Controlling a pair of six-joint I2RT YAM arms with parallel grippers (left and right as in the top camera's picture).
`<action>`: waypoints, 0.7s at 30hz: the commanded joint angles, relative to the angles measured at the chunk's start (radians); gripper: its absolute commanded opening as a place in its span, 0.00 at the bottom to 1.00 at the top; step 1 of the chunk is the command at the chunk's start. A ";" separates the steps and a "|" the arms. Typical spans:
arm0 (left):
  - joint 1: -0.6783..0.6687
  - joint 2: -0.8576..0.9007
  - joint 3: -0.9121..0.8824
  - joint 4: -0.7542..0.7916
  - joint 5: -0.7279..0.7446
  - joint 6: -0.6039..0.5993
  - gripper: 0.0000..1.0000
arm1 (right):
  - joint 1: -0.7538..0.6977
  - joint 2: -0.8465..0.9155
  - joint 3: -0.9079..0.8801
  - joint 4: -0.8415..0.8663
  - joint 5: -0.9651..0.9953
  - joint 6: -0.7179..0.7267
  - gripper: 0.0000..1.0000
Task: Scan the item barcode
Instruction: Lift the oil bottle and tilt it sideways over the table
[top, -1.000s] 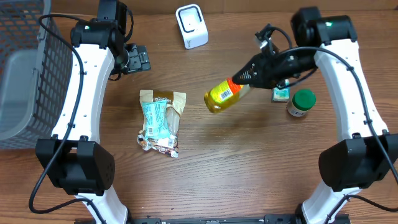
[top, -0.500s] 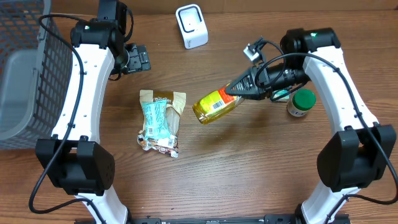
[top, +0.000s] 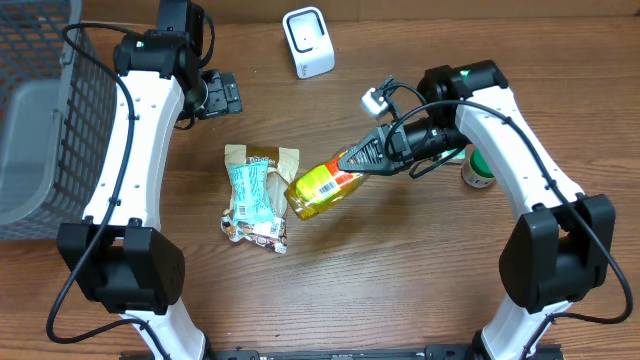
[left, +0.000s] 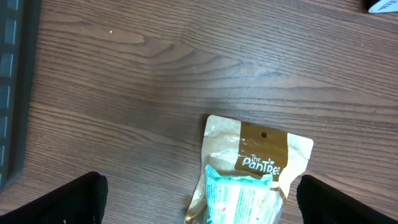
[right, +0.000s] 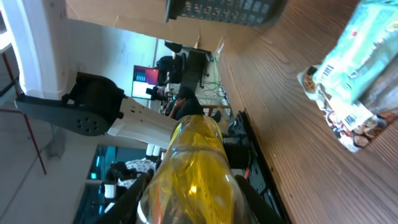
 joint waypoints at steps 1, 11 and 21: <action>-0.002 -0.002 0.015 0.001 -0.007 0.004 1.00 | -0.004 -0.041 -0.002 0.003 -0.072 -0.019 0.26; -0.002 -0.002 0.015 0.001 -0.007 0.004 1.00 | -0.005 -0.040 -0.002 0.054 -0.070 0.034 0.26; -0.002 -0.002 0.015 0.001 -0.007 0.004 1.00 | -0.005 -0.040 -0.002 0.274 0.061 0.232 0.24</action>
